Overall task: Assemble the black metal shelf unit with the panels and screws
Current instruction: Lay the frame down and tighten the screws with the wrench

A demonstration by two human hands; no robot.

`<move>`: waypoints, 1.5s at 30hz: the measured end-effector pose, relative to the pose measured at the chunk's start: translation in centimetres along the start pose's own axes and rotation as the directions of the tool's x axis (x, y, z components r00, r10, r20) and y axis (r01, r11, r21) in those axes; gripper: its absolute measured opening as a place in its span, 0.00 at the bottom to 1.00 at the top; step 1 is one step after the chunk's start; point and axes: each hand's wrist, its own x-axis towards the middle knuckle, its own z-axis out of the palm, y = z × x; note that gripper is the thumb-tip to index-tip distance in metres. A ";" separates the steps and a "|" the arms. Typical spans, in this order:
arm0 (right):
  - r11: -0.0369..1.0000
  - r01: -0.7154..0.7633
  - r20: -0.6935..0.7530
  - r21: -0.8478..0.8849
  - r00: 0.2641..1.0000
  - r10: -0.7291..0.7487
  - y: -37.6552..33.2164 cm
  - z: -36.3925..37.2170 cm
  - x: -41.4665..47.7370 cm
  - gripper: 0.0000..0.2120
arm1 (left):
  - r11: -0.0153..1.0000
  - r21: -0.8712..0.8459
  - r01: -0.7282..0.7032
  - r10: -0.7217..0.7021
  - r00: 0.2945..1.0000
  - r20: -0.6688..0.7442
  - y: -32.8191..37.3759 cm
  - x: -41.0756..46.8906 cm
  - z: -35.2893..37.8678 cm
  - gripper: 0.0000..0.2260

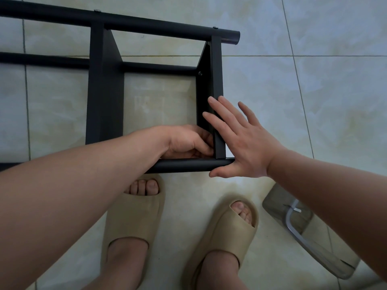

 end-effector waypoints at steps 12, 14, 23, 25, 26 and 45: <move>1.000 0.003 -0.005 -0.002 1.000 -0.003 -0.1 0.0 0.0 0.56 | 0.997 0.029 0.069 -0.071 0.996 0.049 -0.2 0.3 0.0 0.13; 1.000 0.003 -0.005 -0.003 1.000 -0.003 -0.1 0.0 0.0 0.56 | 0.996 0.079 0.050 -0.051 0.999 0.009 -0.4 0.3 0.0 0.14; 1.000 0.006 -0.022 -0.010 1.000 -0.007 0.0 0.1 0.0 0.56 | 0.997 0.075 -0.006 0.007 1.000 -0.013 -0.5 0.4 -0.1 0.07; 1.000 0.009 -0.027 -0.011 1.000 -0.009 0.0 0.2 0.0 0.56 | 0.997 0.070 -0.009 0.010 1.000 -0.010 -0.5 0.5 -0.3 0.07; 1.000 0.010 -0.029 -0.012 1.000 -0.010 0.0 0.2 0.0 0.56 | 0.998 0.066 -0.010 0.011 1.000 -0.006 -0.5 0.5 -0.3 0.08; 1.000 0.004 -0.021 -0.029 1.000 -0.004 0.0 0.1 0.0 0.56 | 0.997 0.074 0.012 -0.010 1.000 -0.019 -0.4 0.3 -0.4 0.11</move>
